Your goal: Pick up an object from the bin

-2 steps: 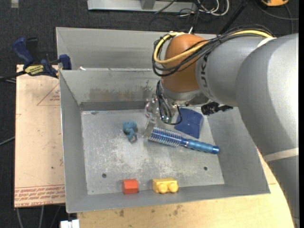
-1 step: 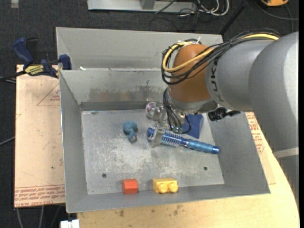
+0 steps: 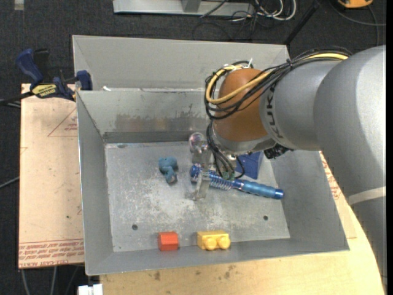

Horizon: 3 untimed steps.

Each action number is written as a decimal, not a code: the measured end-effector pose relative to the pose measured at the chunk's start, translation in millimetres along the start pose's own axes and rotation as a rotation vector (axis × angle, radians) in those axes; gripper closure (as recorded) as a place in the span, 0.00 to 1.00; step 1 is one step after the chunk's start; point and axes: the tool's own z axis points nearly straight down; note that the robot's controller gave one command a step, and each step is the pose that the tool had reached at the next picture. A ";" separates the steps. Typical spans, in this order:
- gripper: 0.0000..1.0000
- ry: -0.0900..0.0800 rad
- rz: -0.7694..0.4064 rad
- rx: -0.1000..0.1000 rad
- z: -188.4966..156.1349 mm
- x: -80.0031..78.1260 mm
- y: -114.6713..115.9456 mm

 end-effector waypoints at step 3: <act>1.00 -0.002 -0.030 -0.001 -15.6 15.4 -5.0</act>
Offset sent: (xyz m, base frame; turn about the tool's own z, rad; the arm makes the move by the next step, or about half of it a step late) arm -0.0165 -0.0035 0.0008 -0.0331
